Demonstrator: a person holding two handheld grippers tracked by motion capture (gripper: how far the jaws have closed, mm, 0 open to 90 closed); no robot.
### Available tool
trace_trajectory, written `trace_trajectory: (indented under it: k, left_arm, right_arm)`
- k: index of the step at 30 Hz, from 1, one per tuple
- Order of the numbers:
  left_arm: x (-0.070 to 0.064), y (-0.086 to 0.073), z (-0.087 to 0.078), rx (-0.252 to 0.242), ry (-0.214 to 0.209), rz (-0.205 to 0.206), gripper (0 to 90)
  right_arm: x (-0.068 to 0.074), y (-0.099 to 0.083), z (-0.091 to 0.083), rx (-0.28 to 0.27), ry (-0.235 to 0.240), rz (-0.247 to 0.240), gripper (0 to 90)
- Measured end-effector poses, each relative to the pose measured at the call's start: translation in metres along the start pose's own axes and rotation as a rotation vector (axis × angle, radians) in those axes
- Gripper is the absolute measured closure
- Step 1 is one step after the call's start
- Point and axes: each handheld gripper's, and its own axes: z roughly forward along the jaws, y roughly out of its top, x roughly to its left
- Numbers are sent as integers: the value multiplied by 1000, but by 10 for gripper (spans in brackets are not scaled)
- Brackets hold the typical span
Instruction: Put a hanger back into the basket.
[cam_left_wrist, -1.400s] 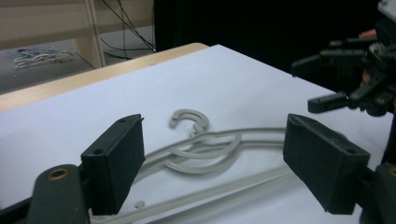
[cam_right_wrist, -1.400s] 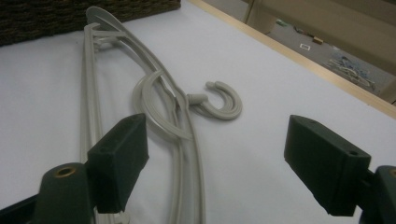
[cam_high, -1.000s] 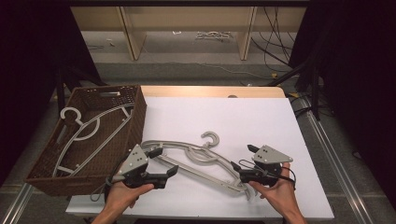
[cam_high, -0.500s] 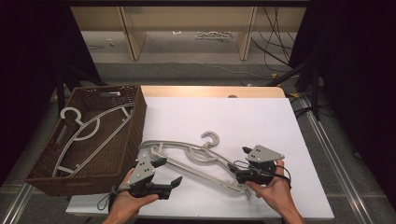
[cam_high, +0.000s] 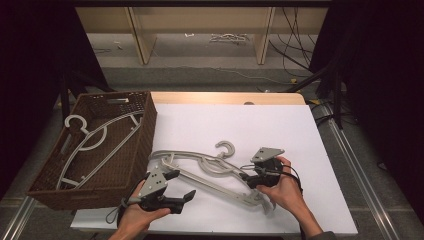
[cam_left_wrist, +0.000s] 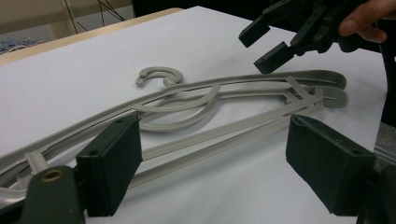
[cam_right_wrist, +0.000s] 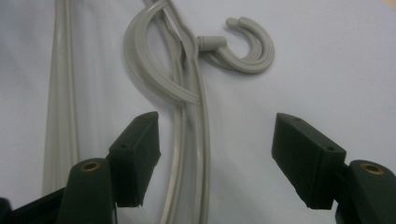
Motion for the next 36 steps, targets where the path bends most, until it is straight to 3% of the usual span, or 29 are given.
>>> trace_trajectory:
  k: [6, 13, 15, 19, 23, 36]
  left_arm:
    - [1, 0, 0, 1, -10, 19, 185]
    - [0, 0, 1, 2, -14, 11, 185]
    - [1, 0, 1, 8, -15, 31, 185]
    - [1, 0, 0, 8, -13, 26, 185]
    - [2, 0, 1, 11, -17, 33, 185]
    - [2, -1, 2, 16, -22, 19, 185]
  right_arm:
    - [0, 7, 13, 27, 25, -23, 373]
    - [0, 14, 31, 136, 61, 3, 446]
    - [-1, 15, 35, 149, 72, 12, 470]
    - [-2, 15, 41, 178, 90, 29, 504]
    - [-3, 15, 46, 193, 105, 32, 532]
    - [-9, 15, 54, 207, 156, 112, 647]
